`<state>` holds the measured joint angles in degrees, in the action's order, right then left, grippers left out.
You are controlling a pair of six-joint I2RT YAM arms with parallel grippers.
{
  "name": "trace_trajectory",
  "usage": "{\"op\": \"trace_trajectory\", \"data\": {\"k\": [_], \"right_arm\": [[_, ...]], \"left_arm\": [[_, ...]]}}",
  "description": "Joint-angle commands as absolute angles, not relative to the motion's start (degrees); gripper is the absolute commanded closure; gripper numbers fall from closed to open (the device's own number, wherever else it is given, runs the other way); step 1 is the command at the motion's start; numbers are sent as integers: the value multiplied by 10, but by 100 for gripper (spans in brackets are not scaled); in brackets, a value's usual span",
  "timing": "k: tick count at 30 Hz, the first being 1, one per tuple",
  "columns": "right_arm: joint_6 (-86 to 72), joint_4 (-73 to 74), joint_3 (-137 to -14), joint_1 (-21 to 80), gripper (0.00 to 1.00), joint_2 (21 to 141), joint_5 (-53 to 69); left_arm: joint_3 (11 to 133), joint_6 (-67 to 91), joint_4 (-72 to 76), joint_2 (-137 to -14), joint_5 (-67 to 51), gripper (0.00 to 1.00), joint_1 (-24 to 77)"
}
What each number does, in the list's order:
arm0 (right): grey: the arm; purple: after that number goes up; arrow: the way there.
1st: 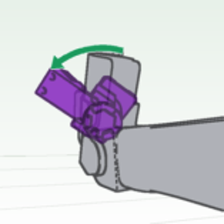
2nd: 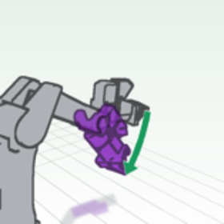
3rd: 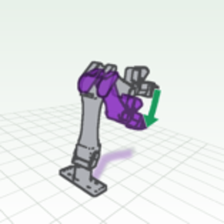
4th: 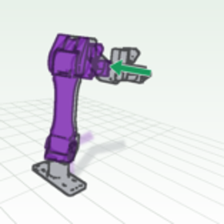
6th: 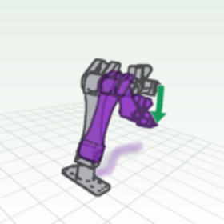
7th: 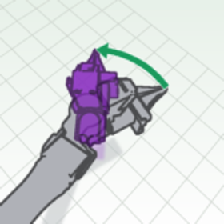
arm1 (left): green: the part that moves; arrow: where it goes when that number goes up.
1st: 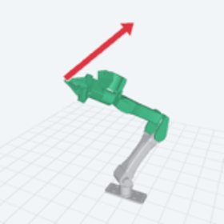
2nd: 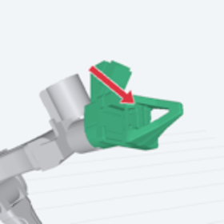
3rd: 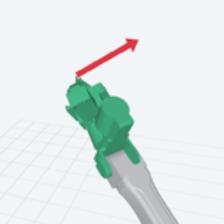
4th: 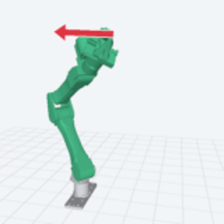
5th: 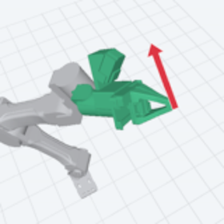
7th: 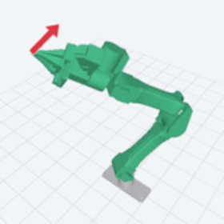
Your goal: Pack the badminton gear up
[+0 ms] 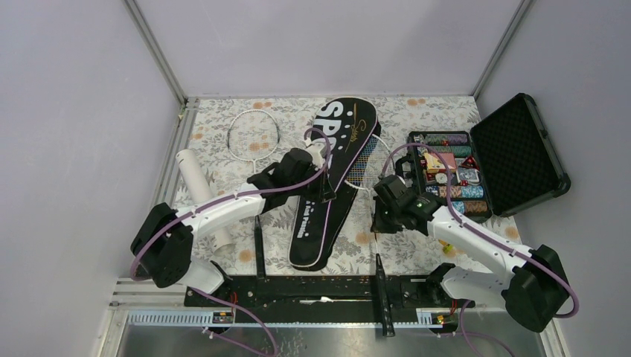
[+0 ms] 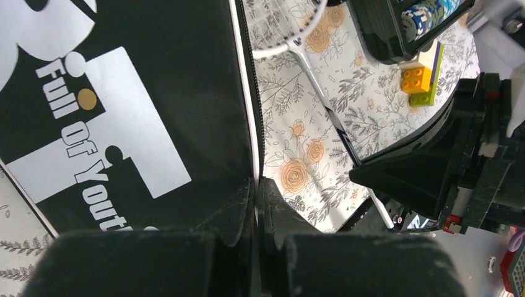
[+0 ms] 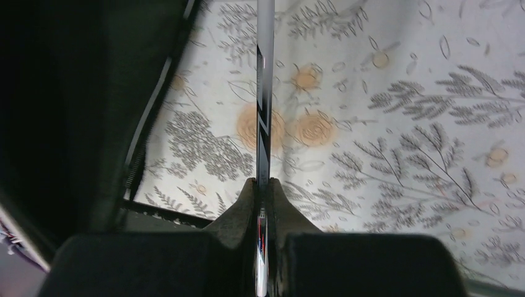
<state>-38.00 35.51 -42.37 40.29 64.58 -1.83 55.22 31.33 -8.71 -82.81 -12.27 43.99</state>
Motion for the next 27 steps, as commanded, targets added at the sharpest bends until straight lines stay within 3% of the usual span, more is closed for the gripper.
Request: {"op": "trace_trajectory", "data": {"k": [1, 21, 27], "right_arm": [[-378, 221, -409, 410, 100, 624, -14], [-393, -114, -413, 402, 100, 760, -73], [-466, -157, -420, 394, 100, 794, -137]], "left_arm": [[566, 303, -38, -837, -142, 100, 455], [482, 427, 76, -811, -140, 100, 535], [391, 544, 225, -767, -137, 100, 544]]}}
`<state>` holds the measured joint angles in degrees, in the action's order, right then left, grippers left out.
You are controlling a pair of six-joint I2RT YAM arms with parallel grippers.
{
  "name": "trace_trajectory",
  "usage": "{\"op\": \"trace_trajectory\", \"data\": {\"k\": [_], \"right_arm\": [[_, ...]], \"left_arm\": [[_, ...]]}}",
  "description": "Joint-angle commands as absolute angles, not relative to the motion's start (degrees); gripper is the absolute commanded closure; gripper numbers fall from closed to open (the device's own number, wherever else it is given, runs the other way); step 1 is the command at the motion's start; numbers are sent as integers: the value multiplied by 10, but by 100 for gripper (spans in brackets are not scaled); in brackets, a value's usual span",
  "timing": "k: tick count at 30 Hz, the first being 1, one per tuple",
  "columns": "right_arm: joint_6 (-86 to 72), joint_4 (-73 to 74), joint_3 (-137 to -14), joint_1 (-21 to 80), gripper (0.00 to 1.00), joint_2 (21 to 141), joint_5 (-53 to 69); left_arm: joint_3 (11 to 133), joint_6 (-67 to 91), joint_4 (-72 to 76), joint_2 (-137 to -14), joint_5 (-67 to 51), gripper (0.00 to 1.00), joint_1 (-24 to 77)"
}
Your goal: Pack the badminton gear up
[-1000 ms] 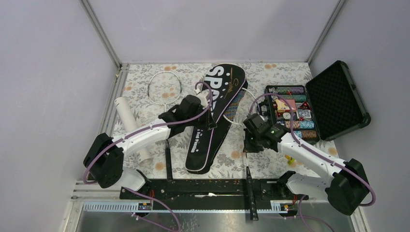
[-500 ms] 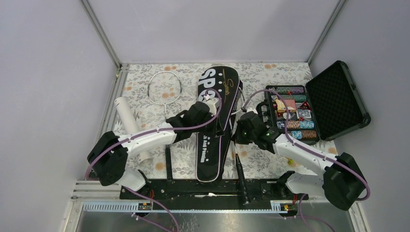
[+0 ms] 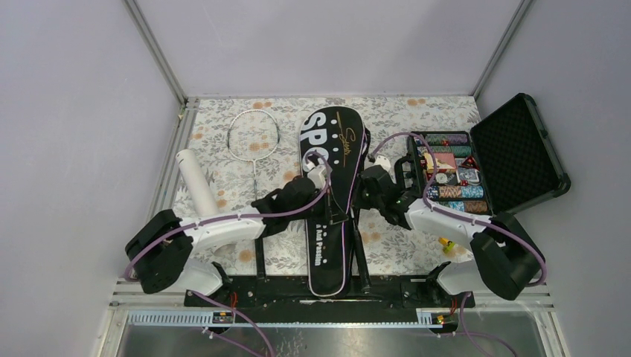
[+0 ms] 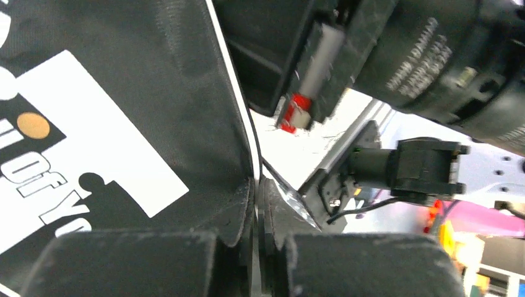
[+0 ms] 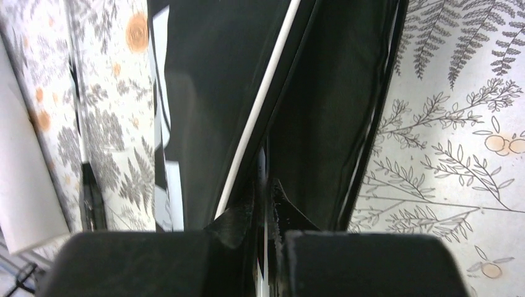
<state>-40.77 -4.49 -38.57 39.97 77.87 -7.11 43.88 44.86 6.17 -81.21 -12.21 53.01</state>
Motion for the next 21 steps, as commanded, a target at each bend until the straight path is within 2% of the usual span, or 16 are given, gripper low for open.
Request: {"op": "trace_trajectory", "data": {"k": [1, 9, 14, 16, 19, 21], "right_arm": [[-478, -164, -419, 394, 100, 802, -147], [-515, -295, -392, 394, 100, 871, -222], [-501, -331, -381, 394, 100, 885, -257], [-473, -354, -378, 393, 100, 887, -236], [-435, -337, -388, 393, 80, 888, -189], [-424, -297, -391, 394, 69, 871, -173]], "left_arm": [[374, 567, 262, -766, -135, 100, 548], [325, 663, 380, -785, -94, 100, 586], [328, 668, 338, -785, -67, 99, 590], [330, 669, 315, -781, -57, 88, 590], [338, 661, 259, -757, -22, 66, 590], [359, 643, 189, -735, 6, 57, 590]]}}
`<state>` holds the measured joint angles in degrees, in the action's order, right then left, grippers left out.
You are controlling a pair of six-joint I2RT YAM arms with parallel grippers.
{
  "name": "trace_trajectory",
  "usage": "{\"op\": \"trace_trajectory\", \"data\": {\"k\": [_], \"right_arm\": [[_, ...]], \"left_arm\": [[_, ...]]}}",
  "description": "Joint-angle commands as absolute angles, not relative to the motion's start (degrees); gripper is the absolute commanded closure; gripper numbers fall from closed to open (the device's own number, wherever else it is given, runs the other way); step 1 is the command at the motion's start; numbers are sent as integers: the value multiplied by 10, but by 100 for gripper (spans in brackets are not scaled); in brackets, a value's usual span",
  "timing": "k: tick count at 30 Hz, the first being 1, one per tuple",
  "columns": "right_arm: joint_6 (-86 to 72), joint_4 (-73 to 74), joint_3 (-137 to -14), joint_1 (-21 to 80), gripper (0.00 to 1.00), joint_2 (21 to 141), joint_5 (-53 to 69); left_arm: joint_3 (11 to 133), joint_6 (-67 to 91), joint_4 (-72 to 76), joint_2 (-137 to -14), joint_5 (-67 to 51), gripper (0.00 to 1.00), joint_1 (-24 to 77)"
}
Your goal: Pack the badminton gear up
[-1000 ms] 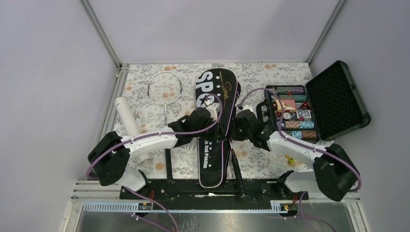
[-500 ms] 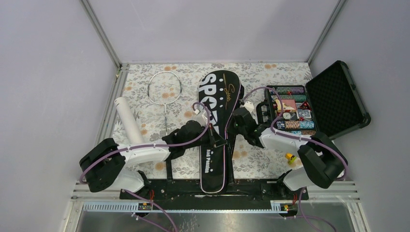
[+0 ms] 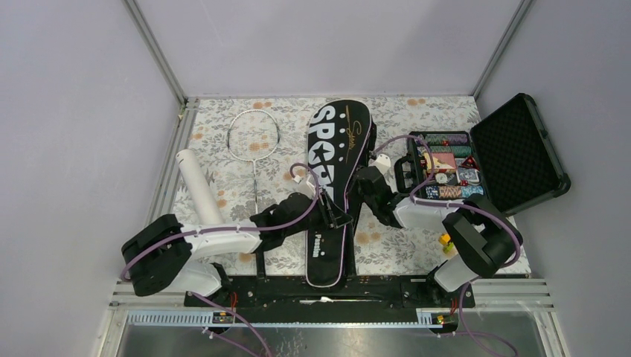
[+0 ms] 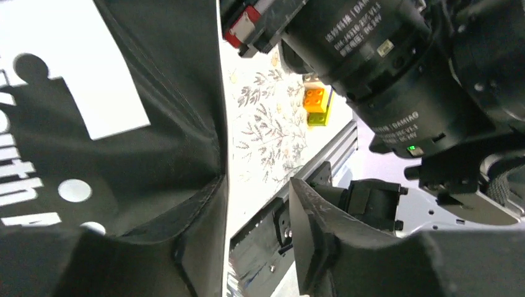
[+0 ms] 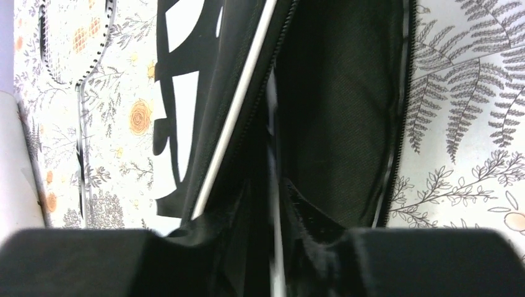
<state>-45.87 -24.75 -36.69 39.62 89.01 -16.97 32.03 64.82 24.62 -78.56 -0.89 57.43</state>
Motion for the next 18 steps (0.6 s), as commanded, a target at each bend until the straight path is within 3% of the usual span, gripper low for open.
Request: {"op": "trace_trajectory", "data": {"k": [1, 5, 10, 15, 18], "right_arm": [[-422, -280, -389, 393, 64, 864, -167], [-408, -164, -395, 394, 48, 816, -151], [-397, -10, -403, 394, 34, 745, -90], [-408, 43, -354, 394, 44, 675, -5], [-410, 62, -329, 394, 43, 656, 39]], "left_arm": [[374, 632, 143, -726, 23, 55, 589], [425, 609, -34, -693, 92, 54, 589], [422, 630, -155, -659, 150, 50, 584], [404, 638, -217, -630, 175, 48, 573], [399, 627, -243, -621, 179, 47, 558]]}}
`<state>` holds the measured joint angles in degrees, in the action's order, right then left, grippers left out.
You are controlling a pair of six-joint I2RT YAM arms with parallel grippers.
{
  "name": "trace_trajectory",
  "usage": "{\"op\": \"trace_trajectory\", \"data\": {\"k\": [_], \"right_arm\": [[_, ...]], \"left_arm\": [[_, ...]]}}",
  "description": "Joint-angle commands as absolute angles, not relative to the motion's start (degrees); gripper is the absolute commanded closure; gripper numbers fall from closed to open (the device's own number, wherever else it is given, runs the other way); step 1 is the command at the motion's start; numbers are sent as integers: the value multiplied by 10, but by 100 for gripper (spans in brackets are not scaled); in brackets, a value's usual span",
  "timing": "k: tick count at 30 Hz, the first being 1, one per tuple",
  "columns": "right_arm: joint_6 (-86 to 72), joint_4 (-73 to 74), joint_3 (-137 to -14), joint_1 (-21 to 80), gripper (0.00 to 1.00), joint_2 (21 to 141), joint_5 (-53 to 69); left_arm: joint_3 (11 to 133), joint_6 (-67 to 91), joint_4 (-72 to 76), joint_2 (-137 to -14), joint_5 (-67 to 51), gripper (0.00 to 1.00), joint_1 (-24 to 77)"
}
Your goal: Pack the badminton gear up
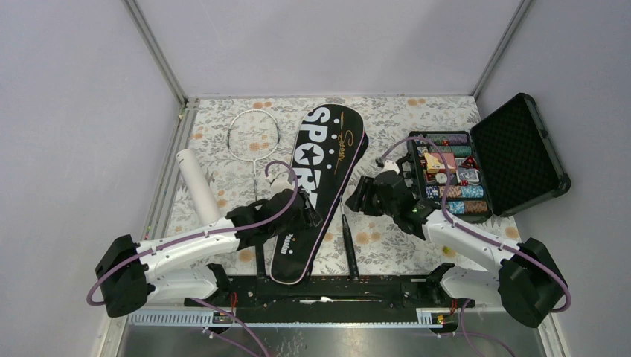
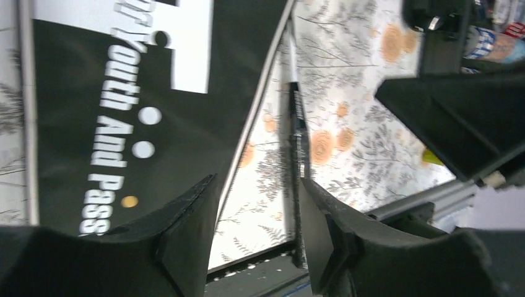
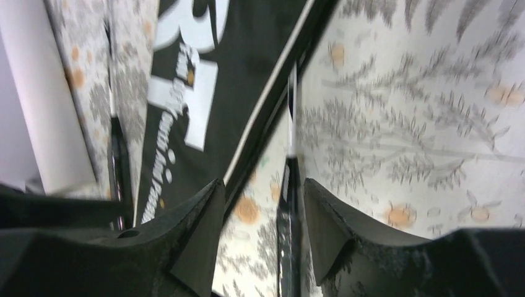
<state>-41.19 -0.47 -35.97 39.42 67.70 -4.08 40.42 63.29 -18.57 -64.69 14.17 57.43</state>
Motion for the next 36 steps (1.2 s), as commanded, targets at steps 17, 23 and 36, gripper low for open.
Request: {"op": "trace_trajectory", "data": {"k": [17, 23, 36], "right_arm": [[-479, -5, -267, 482, 39, 725, 42], [-510, 24, -273, 496, 43, 743, 4], [-573, -147, -223, 496, 65, 735, -19]], "left_arm": [[392, 466, -262, -709, 52, 35, 356], [409, 447, -250, -777, 6, 34, 340], [385, 478, -116, -789, -160, 41, 352]]}}
